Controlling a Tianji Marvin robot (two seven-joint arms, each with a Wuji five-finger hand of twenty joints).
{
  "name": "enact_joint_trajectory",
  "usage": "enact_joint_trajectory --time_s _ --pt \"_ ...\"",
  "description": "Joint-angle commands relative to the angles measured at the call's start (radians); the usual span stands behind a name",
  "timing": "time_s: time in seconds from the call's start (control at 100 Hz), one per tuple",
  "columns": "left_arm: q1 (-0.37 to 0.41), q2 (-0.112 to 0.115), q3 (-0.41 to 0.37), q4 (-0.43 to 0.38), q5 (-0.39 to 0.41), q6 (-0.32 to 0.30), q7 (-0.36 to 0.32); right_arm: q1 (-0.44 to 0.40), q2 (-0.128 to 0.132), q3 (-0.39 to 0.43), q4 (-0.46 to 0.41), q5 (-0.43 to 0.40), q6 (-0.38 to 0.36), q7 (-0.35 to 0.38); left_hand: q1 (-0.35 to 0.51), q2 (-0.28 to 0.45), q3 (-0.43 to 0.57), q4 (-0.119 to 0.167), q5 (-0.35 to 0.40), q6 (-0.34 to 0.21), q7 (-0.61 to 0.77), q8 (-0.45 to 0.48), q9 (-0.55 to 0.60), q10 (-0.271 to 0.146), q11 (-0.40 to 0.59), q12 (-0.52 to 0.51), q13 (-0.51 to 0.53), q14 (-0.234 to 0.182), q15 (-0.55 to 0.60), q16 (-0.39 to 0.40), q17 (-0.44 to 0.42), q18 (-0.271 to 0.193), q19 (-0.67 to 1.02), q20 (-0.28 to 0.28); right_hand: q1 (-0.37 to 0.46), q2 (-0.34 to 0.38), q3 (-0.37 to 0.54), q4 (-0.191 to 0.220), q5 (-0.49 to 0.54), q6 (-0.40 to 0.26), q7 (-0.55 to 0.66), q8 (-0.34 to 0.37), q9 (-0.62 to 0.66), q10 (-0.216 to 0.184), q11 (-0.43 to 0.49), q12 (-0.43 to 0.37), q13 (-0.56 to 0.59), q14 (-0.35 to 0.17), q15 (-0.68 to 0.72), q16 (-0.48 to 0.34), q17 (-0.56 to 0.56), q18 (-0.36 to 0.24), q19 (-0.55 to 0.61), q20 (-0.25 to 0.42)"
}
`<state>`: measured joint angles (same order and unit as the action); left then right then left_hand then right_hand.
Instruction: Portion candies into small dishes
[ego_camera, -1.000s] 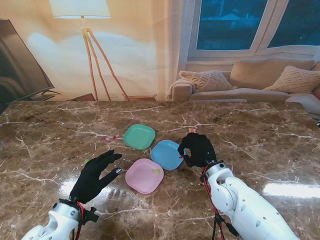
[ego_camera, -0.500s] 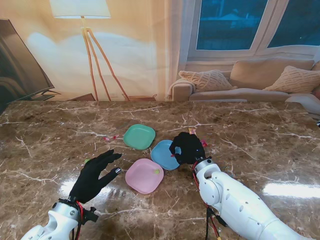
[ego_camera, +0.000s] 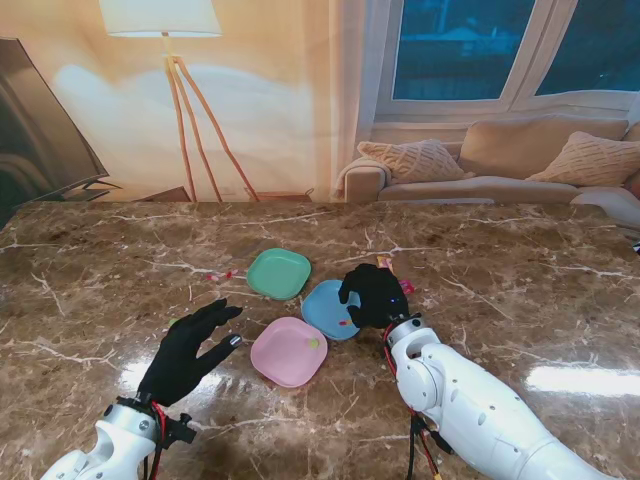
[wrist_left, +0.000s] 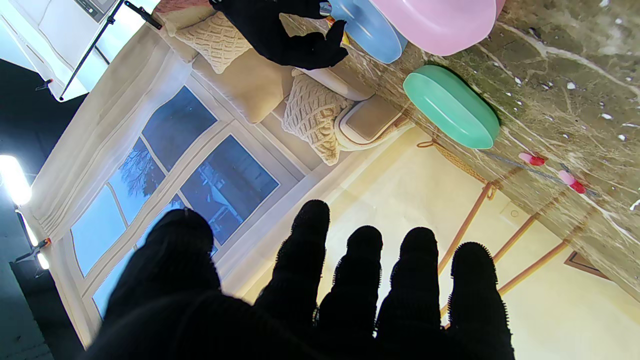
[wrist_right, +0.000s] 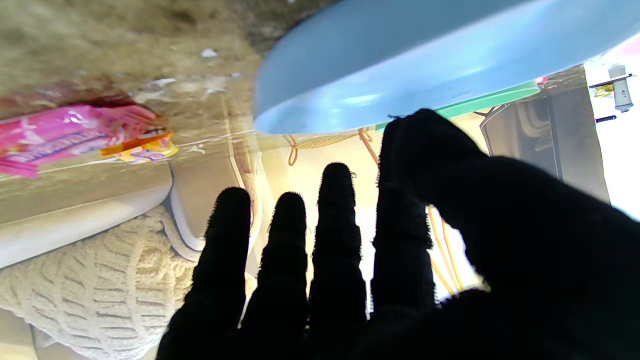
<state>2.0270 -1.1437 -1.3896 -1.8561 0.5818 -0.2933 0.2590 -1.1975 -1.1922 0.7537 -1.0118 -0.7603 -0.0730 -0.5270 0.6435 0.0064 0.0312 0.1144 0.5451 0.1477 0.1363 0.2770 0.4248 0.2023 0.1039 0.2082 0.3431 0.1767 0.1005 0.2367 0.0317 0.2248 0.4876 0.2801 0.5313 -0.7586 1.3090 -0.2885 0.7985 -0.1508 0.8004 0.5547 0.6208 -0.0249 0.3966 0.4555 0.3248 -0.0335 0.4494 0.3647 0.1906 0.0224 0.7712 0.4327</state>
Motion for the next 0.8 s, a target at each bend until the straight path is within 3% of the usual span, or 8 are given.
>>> enact_joint_trajectory --time_s 0.0,0.08,0.12,0.14,0.29,0.49,0.63,0.79 --pt "0.006 -0.002 0.002 0.001 0.001 -0.001 0.001 -0.016 0.006 0.011 -0.018 -0.007 -0.002 0.019 0.026 0.037 -0.02 -0.017 -0.002 -0.02 0.0 -0.004 0.002 -0.013 -0.006 -0.008 -0.005 -0.02 -0.013 -0.01 -0.01 0.002 0.003 -0.017 -0.025 0.001 0.027 0.057 -0.036 0.018 -0.036 -0.02 -0.027 0.006 -0.008 -0.013 -0.032 -0.039 -0.015 -0.006 -0.014 -0.007 0.009 0.006" --pt "0.006 -0.002 0.002 0.001 0.002 -0.001 0.002 -0.035 0.016 0.035 -0.052 -0.028 0.003 0.027 0.026 0.037 -0.02 -0.017 -0.002 -0.02 -0.001 -0.004 0.004 -0.013 -0.005 -0.007 -0.006 -0.02 -0.013 -0.01 -0.01 0.002 0.004 -0.017 -0.073 0.058 0.018 0.122 -0.039 0.056 -0.208 0.014 -0.032 0.009 -0.015 -0.014 -0.029 -0.035 -0.015 -0.004 -0.017 -0.004 0.003 0.008" --pt "0.007 -0.002 0.001 0.001 0.002 -0.001 0.002 -0.046 0.023 0.052 -0.072 -0.04 0.006 0.036 0.027 0.037 -0.019 -0.017 -0.002 -0.02 0.0 -0.004 0.003 -0.013 -0.005 -0.007 -0.006 -0.02 -0.013 -0.01 -0.009 0.001 0.004 -0.017 -0.105 0.094 0.006 0.192 -0.042 0.075 -0.296 0.047 -0.033 0.011 -0.019 -0.016 -0.012 -0.032 -0.019 -0.003 -0.016 -0.001 0.002 0.008" --pt "0.007 -0.002 0.001 0.001 0.002 -0.001 0.002 -0.053 0.027 0.061 -0.084 -0.047 0.007 0.042 0.026 0.037 -0.02 -0.017 -0.002 -0.02 0.0 -0.004 0.004 -0.014 -0.005 -0.007 -0.005 -0.021 -0.013 -0.01 -0.009 0.001 0.004 -0.016 -0.116 0.099 -0.001 0.206 -0.054 0.084 -0.322 0.061 -0.033 0.01 -0.021 -0.016 0.001 -0.027 -0.018 -0.001 -0.015 0.002 0.001 0.008" --pt "0.006 -0.002 0.002 0.001 0.002 -0.002 0.002 -0.102 0.057 0.146 -0.169 -0.11 0.014 0.09 0.026 0.037 -0.02 -0.017 -0.002 -0.02 -0.001 -0.004 0.003 -0.014 -0.005 -0.008 -0.006 -0.02 -0.013 -0.01 -0.009 0.001 0.005 -0.016 -0.144 0.113 -0.062 0.195 -0.135 0.119 -0.414 0.047 -0.037 0.018 -0.045 -0.034 0.07 -0.001 -0.028 0.001 -0.001 0.014 -0.002 0.005" --pt "0.01 -0.003 -0.002 0.0 0.006 -0.003 0.008 -0.153 0.097 0.267 -0.251 -0.195 0.008 0.192 0.027 0.037 -0.02 -0.017 -0.002 -0.02 -0.001 -0.004 0.003 -0.014 -0.005 -0.008 -0.006 -0.021 -0.013 -0.01 -0.008 0.001 0.006 -0.016 -0.146 0.095 -0.108 0.183 -0.163 0.128 -0.432 0.036 -0.027 0.022 -0.049 -0.044 0.16 0.019 -0.05 -0.004 0.04 0.03 0.008 0.003" --pt "0.012 -0.003 -0.004 -0.001 0.009 -0.004 0.014 -0.158 0.116 0.313 -0.262 -0.232 0.001 0.265 0.028 0.037 -0.019 -0.017 -0.001 -0.018 0.0 -0.004 0.003 -0.013 -0.005 -0.008 -0.006 -0.018 -0.013 -0.01 -0.008 0.001 0.006 -0.015 -0.137 0.07 -0.118 0.175 -0.183 0.144 -0.44 0.028 -0.018 0.025 -0.055 -0.054 0.226 0.027 -0.085 -0.016 0.082 0.038 0.023 -0.004" --pt "0.011 -0.003 -0.003 0.0 0.01 -0.005 0.011 -0.126 0.127 0.309 -0.228 -0.242 0.007 0.317 0.027 0.037 -0.02 -0.017 -0.002 -0.02 -0.001 -0.004 0.002 -0.013 -0.005 -0.008 -0.006 -0.021 -0.013 -0.01 -0.008 0.001 0.007 -0.015 -0.134 0.03 -0.141 0.16 -0.218 0.164 -0.469 0.005 -0.025 0.026 -0.067 -0.069 0.246 0.028 -0.112 -0.026 0.097 0.041 0.033 -0.012"
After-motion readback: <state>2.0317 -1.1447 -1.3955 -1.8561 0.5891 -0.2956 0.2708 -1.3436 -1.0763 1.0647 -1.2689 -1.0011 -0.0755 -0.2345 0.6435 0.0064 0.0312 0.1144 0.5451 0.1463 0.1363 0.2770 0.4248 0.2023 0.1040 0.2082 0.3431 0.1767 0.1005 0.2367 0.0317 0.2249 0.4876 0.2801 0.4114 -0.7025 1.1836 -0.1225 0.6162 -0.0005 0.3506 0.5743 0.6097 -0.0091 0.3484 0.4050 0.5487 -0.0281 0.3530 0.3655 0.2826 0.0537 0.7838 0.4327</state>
